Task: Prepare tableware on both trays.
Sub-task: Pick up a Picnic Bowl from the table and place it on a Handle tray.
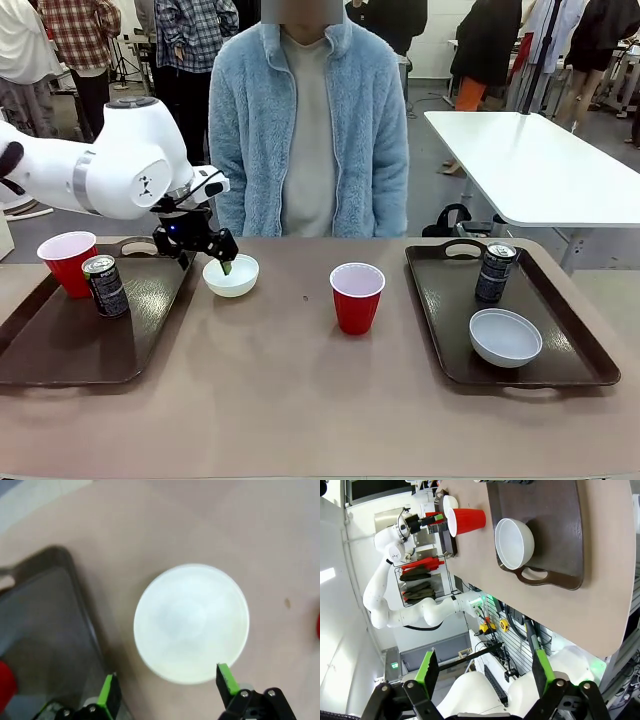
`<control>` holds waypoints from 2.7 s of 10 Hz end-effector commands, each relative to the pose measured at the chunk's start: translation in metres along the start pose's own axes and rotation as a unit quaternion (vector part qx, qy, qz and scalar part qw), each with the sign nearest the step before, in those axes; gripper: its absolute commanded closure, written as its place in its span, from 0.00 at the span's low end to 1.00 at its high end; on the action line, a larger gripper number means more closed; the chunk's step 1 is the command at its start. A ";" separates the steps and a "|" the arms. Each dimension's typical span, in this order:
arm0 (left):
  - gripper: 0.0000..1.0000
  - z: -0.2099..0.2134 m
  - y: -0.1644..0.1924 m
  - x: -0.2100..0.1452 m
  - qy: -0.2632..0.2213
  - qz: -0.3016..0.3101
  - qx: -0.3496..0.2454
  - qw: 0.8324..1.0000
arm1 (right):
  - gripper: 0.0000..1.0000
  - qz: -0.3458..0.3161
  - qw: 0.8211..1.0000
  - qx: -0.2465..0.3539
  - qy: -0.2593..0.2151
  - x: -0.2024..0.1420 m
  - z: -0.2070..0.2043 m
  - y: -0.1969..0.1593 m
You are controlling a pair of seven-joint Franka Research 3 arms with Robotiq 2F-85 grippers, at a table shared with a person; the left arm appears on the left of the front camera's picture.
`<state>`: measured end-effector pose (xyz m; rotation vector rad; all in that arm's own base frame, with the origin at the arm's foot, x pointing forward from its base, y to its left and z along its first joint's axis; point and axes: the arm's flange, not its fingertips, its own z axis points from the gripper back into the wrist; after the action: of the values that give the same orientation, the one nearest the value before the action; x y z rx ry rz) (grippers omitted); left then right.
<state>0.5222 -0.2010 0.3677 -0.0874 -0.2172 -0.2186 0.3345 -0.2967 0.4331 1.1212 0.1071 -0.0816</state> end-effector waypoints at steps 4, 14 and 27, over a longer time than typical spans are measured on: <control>0.00 -0.024 0.000 0.017 -0.046 0.032 0.036 0.998 | 0.03 -0.006 1.000 0.000 -0.001 -0.002 -0.002 0.003; 1.00 -0.032 0.008 0.022 -0.034 0.046 0.032 0.998 | 0.03 -0.006 1.000 0.000 -0.001 -0.002 -0.002 0.003; 1.00 0.173 0.072 -0.108 0.036 0.021 0.010 0.999 | 0.03 -0.006 1.000 0.000 -0.001 -0.002 -0.002 0.003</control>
<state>0.4000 -0.1049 0.5165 -0.0383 -0.1491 -0.1730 0.3347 -0.2963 0.4328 1.1215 0.1080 -0.0811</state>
